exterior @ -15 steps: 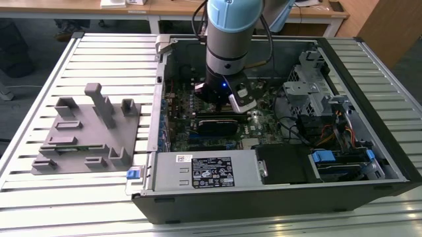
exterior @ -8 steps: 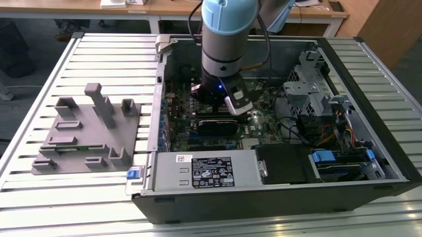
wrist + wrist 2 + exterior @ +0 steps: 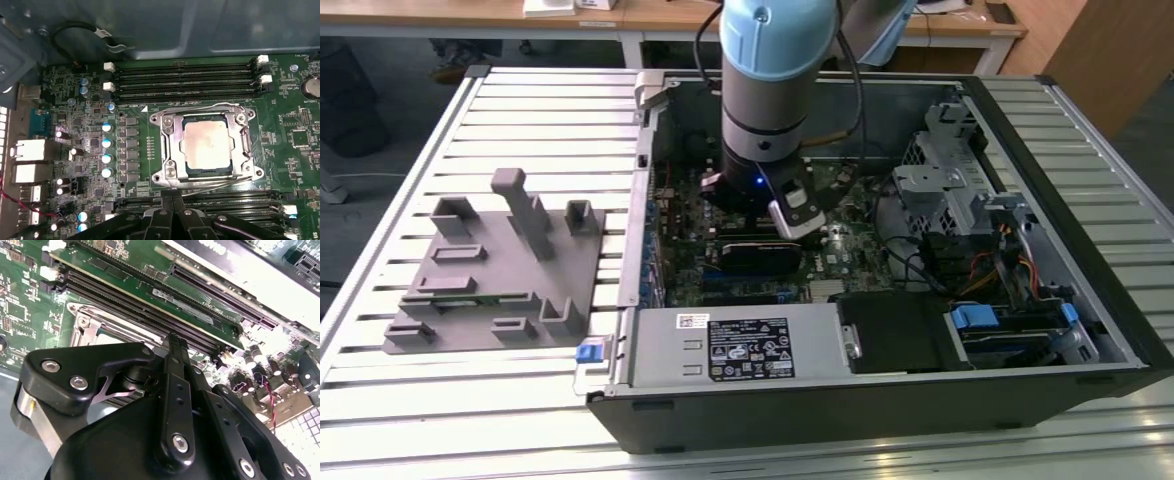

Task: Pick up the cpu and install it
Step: 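Install the second cpu locking lever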

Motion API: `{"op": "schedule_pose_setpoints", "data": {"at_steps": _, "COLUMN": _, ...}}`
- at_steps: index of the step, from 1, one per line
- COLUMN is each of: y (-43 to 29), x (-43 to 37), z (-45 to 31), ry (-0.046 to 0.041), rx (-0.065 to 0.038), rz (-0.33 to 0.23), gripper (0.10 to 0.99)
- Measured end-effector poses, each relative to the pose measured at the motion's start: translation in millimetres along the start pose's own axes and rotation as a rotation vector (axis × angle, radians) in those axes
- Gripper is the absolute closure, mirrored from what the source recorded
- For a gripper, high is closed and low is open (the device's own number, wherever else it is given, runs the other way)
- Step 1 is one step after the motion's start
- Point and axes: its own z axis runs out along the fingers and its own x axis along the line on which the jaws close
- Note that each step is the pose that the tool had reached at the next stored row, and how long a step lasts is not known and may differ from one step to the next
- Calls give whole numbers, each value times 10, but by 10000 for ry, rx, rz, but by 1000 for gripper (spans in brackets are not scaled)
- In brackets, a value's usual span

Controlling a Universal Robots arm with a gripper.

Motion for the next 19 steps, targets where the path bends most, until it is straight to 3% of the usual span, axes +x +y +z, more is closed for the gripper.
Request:
{"op": "schedule_pose_setpoints", "data": {"at_steps": 8, "y": -14, "x": 11, "z": 26, "ry": 11, "rx": -164, "rz": 2, "gripper": 980}}
{"op": "schedule_pose_setpoints", "data": {"at_steps": 19, "y": 1, "x": 23, "z": 65, "ry": 15, "rx": -225, "rz": 3, "gripper": 980}}
